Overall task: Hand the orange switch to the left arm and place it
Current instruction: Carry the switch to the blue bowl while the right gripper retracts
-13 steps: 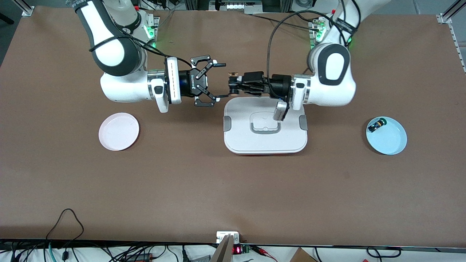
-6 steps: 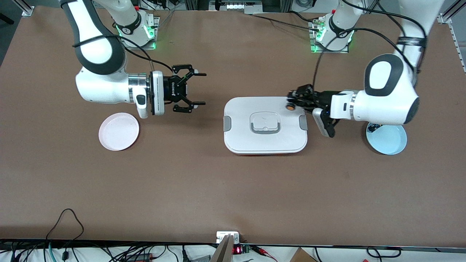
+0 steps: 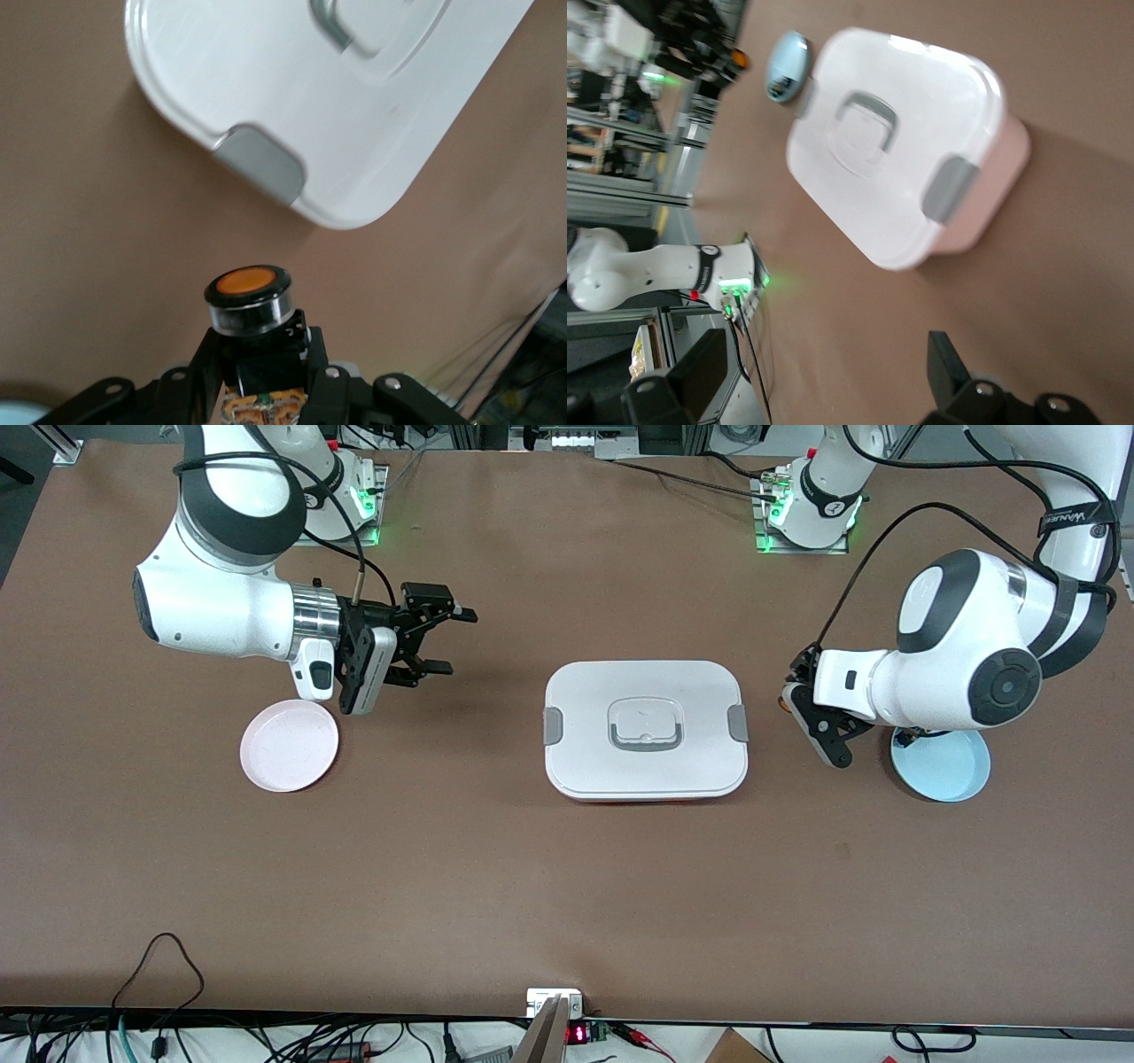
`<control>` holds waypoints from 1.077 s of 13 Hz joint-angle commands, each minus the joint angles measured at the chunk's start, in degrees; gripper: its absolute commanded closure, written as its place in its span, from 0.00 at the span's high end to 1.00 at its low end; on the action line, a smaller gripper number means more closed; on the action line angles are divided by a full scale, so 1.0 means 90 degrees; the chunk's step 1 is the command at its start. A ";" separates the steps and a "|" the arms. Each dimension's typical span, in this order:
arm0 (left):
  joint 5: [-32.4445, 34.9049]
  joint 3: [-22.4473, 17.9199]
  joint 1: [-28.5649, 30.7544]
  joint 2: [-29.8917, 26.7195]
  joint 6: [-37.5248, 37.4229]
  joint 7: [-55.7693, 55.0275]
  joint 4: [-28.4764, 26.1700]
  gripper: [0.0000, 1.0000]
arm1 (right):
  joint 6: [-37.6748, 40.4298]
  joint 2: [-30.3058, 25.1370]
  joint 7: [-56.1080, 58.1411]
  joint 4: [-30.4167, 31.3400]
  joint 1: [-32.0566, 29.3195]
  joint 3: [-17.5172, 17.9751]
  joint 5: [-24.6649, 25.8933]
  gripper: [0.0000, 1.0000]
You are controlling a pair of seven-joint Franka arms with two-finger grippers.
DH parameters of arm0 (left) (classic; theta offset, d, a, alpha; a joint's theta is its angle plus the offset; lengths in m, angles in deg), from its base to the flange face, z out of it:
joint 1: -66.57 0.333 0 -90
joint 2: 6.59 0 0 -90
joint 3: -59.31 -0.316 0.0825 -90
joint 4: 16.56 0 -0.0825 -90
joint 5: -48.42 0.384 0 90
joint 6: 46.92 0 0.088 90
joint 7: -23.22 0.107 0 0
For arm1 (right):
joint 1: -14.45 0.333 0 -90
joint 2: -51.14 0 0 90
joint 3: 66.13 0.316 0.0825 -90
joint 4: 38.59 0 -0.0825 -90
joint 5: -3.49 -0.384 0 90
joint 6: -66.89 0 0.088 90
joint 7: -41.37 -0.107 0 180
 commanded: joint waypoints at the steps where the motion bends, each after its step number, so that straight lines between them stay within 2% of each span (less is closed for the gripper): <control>1: 0.1563 0.0076 -0.0063 0.0166 -0.0024 0.0649 0.0229 0.20 | 0.0604 -0.0071 -0.1940 -0.0253 -0.0066 0.0043 0.1344 1.00; 4: 0.2455 0.0057 0.0034 0.0263 0.0434 0.1829 0.0151 0.20 | 0.1736 -0.0071 -0.3828 -0.0907 -0.0056 0.0043 0.3871 1.00; 5: 0.2728 0.0057 0.0064 0.0293 0.0493 0.2240 0.0151 0.20 | 0.2107 -0.0072 -0.3949 -0.1063 -0.0076 0.0043 0.4712 1.00; 6: 0.2876 0.0047 0.0103 0.0303 0.0590 0.2543 0.0122 0.21 | 0.2382 -0.0072 -0.3941 -0.1220 -0.0134 0.0014 0.5271 1.00; 8: 0.2887 0.0047 0.0356 0.0303 0.0698 0.3052 0.0054 0.21 | 0.2647 0.0006 -0.3863 -0.1755 -0.0639 0.0004 0.5909 1.00; 9: 0.2887 0.0047 0.0396 0.0303 0.0709 0.3132 0.0054 0.22 | 0.2609 0.0123 -0.3824 -0.2116 -0.0884 -0.0006 0.6143 1.00; 11: 0.2897 0.0047 0.0629 0.0400 0.0912 0.3394 0.0044 0.22 | 0.2299 0.0163 -0.3862 -0.2353 -0.1344 -0.0045 0.6496 1.00; 12: 0.2897 0.0047 0.0834 0.0497 0.1059 0.3676 0.0044 0.22 | 0.1900 0.0134 -0.3853 -0.2373 -0.1490 -0.0045 0.6497 1.00; 14: 0.2907 0.0038 0.1195 0.0693 0.1352 0.4117 0.0034 0.22 | 0.1837 -0.0012 -0.3853 -0.2364 -0.1745 -0.0045 0.6449 1.00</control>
